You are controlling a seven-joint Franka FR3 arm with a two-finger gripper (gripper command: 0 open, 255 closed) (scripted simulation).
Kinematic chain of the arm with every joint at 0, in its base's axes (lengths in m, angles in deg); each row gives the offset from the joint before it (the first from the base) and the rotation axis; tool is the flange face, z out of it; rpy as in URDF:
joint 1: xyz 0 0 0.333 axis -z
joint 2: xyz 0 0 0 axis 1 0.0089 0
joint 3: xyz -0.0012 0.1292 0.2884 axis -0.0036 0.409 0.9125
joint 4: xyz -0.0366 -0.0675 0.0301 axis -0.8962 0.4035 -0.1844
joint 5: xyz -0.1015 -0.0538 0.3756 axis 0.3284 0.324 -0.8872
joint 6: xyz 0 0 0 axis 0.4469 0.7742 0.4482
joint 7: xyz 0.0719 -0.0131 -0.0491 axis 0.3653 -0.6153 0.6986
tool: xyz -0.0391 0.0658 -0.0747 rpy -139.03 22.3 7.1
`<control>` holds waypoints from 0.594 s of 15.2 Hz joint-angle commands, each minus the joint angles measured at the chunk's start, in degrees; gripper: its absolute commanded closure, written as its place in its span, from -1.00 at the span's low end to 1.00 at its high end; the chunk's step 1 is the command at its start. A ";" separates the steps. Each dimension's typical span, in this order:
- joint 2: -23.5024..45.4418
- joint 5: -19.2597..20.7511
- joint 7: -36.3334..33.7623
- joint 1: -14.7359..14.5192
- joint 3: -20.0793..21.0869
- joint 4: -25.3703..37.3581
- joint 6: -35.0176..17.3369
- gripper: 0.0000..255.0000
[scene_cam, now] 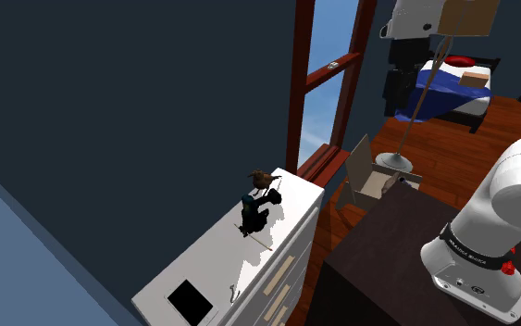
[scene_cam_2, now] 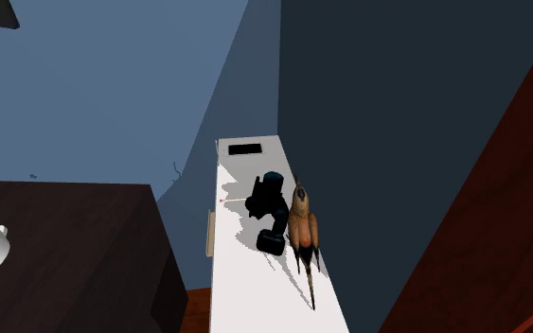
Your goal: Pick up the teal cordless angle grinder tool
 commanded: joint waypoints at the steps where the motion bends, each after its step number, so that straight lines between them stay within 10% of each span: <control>1: 0.00 0.00 0.00 0.00 0.00 0.00 0.00 -1.00; 9: 11.98 -3.72 -5.12 -2.76 5.62 -1.77 -14.39 -1.00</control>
